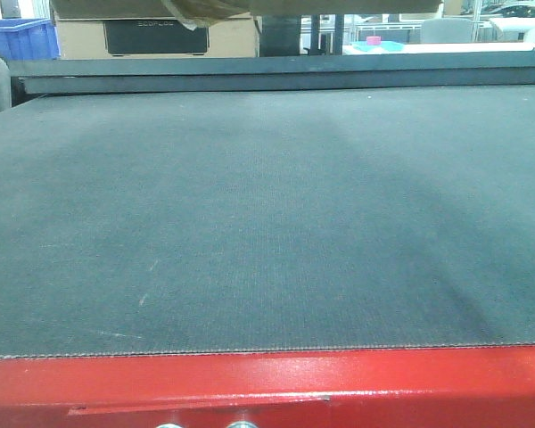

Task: Stack two boxes on right shelf middle
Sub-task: 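Lift the two stacked boxes off the table with both grippers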

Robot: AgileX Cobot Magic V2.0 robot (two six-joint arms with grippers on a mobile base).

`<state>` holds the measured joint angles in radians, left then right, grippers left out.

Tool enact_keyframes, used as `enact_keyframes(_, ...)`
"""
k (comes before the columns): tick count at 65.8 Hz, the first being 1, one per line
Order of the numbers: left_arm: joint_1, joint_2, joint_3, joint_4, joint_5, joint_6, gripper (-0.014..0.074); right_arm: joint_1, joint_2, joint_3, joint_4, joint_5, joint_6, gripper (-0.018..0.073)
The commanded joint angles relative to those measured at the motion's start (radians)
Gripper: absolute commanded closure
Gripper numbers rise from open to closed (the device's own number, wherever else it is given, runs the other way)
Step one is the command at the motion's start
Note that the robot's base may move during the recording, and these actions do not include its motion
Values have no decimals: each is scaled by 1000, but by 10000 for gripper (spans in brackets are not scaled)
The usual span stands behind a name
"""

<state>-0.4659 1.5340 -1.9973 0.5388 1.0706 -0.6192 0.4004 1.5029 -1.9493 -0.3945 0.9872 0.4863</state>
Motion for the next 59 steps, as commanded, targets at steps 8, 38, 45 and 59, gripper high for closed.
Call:
enact_keyframes(8, 4, -27, -13, 55, -48, -10, 708, -4, -20, -16, -55, -31, -26, 712)
enact_keyframes(38, 4, -27, -13, 55, -44, 42, 708, -4, -20, -16, -55, -34, -26, 712)
enact_keyframes(45, 4, -27, -13, 55, -44, 42, 708, -4, -20, -16, -55, -40, -26, 712)
enact_keyframes(59, 4, -27, -13, 55, -44, 42, 708, -4, -20, -16, -55, -42, -26, 712)
